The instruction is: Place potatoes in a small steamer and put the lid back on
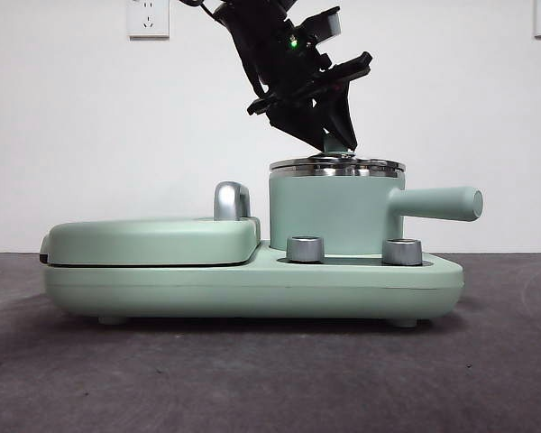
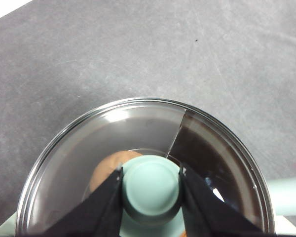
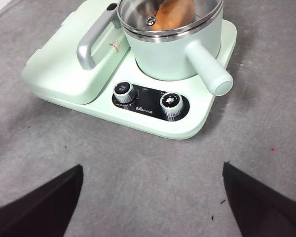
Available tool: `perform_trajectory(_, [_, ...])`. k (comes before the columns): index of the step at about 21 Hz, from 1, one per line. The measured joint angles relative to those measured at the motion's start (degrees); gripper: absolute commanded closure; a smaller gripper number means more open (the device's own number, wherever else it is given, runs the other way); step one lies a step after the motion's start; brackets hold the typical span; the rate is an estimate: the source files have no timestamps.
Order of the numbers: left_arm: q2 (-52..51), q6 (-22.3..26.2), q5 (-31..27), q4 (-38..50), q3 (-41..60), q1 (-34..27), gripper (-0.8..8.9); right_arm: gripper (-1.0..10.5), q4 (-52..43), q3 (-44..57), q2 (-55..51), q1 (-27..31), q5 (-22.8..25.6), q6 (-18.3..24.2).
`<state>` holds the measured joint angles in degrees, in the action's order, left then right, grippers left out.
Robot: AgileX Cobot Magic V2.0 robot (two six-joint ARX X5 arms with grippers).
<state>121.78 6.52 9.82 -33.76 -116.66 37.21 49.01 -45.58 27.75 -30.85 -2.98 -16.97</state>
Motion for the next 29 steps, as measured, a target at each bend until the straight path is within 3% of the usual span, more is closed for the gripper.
perform_trajectory(8, [0.15, 4.94, -0.48, -0.59, -0.26, 0.55, 7.95, 5.1, -0.02, 0.0, 0.0, 0.0, 0.0, 0.0])
perform_trajectory(13, [0.15, 5.29, -0.48, -0.81, -0.33, 0.59, 7.75, 5.1, -0.02, 0.0, 0.0, 0.0, 0.0, 0.0])
perform_trajectory(14, [0.15, 4.83, -0.5, -0.81, -0.33, 0.59, 7.4, 5.1, -0.02, 0.0, 0.0, 0.0, 0.0, 0.0])
perform_trajectory(19, [0.15, 2.47, 0.13, -1.2, -0.33, 1.09, 3.43, 5.1, -0.02, 0.0, 0.0, 0.0, 0.0, 0.0])
perform_trajectory(23, [-0.79, 2.03, 0.11, -4.15, -0.28, 1.46, 3.12, 5.1, -0.02, 0.0, 0.0, 0.0, 0.0, 0.0])
perform_trajectory(29, [-15.41, 1.6, 0.17, -21.0, -0.07, 1.38, 3.13, 5.1, -0.02, 0.0, 0.0, 0.0, -1.66, 0.0])
